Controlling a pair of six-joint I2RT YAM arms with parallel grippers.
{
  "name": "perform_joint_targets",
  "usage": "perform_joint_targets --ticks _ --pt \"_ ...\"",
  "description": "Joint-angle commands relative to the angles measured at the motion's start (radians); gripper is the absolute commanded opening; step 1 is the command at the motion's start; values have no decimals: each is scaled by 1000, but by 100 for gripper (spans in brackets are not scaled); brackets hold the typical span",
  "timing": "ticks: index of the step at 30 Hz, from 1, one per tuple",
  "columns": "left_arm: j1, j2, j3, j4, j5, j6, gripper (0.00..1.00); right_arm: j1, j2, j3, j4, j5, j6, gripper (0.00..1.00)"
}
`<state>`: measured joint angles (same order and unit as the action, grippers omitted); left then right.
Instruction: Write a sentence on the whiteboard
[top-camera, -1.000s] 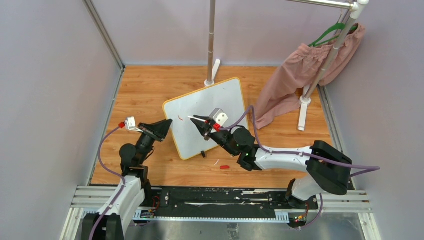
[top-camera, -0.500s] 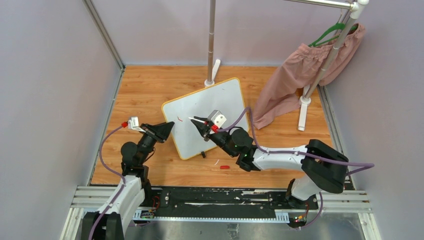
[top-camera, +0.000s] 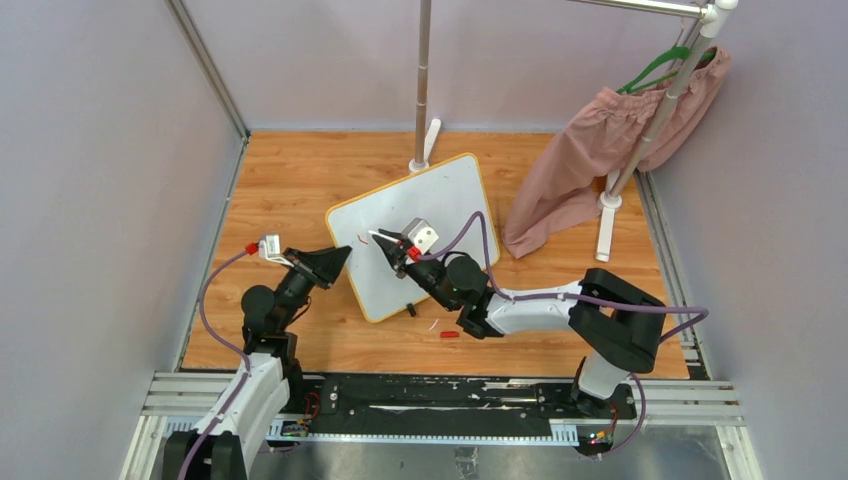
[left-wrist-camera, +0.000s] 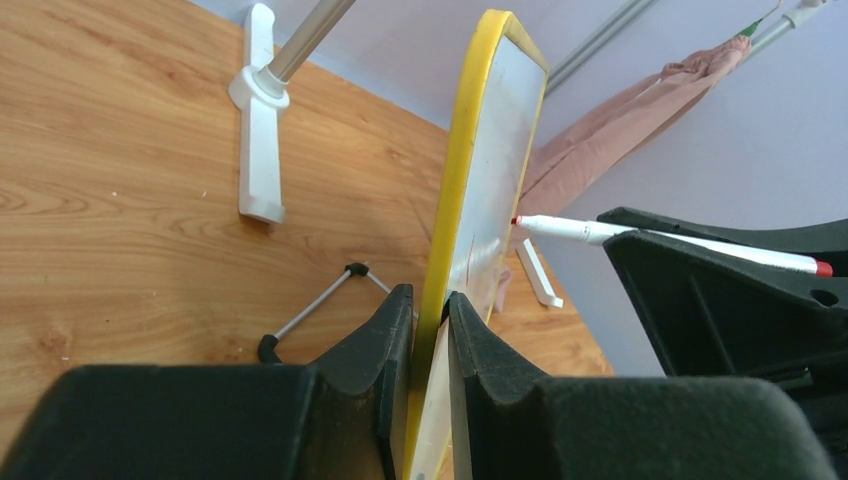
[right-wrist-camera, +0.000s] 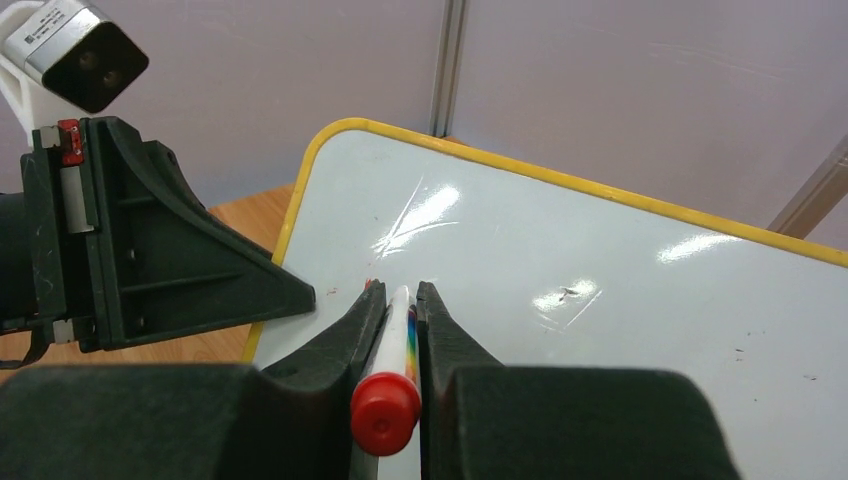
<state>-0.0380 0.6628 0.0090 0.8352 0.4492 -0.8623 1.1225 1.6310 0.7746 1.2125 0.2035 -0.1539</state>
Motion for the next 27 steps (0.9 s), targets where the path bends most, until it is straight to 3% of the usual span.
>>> perform_joint_targets --ticks 1,12,27 --pt "0 9 -157 -6 -6 28 9 -8 25 43 88 38 -29 0" --pt "0 -10 -157 -6 -7 25 0 -9 37 43 73 61 -42 0" --pt "0 -31 -157 -5 -5 19 0 -7 38 20 32 43 -11 0"
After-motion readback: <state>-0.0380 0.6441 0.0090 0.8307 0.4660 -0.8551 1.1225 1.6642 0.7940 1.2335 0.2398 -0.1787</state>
